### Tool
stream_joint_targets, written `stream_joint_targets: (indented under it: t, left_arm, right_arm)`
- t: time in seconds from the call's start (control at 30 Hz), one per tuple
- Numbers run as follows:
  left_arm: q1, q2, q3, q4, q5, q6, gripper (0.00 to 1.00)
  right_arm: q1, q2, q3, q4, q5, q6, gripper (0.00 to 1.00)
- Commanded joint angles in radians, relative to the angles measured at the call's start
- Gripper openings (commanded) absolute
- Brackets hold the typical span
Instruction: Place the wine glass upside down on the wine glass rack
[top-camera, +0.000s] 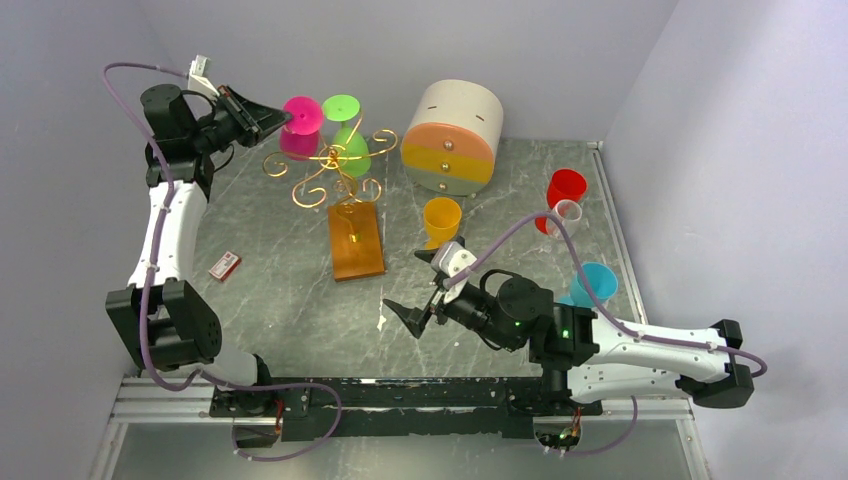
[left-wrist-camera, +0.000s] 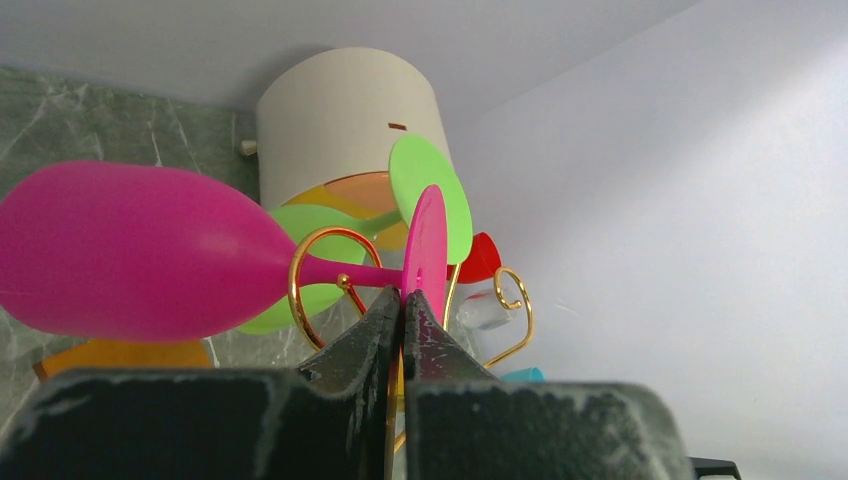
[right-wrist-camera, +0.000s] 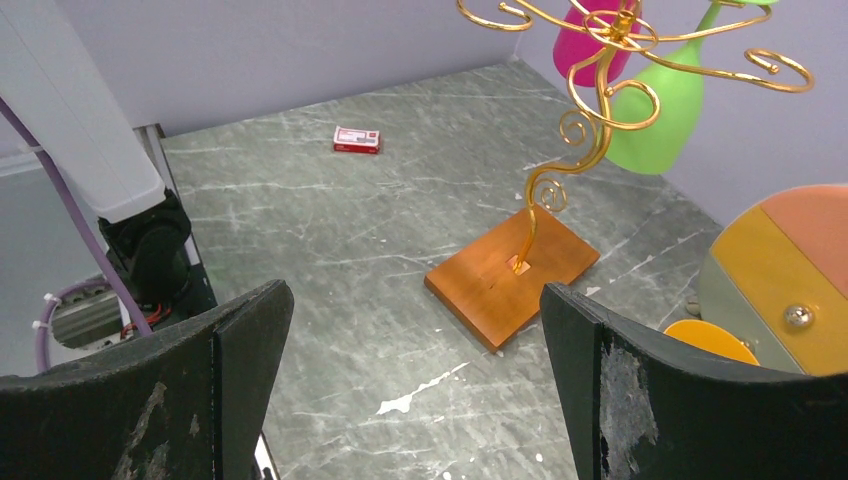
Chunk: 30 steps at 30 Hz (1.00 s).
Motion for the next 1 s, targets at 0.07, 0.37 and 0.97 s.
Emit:
stream_joint_targets:
  t: [0.07, 0.37, 0.97]
  left_arm:
    - [0.026, 0.009, 0.031, 0.059, -0.001, -0.011, 0.07]
    - [0.045, 0.000, -0.003, 0.075, -0.010, -0.024, 0.07]
    - [0.054, -0.040, -0.049, 0.011, -0.028, -0.006, 0.10]
  right_arm:
    - [0.005, -0.013, 0.025, 0.009, 0.014, -0.008, 1.00]
    - [0.005, -0.026, 0.017, 0.009, 0.012, -0.003, 1.00]
    - [0.004, -0.035, 0.014, -0.003, 0.021, 0.012, 1.00]
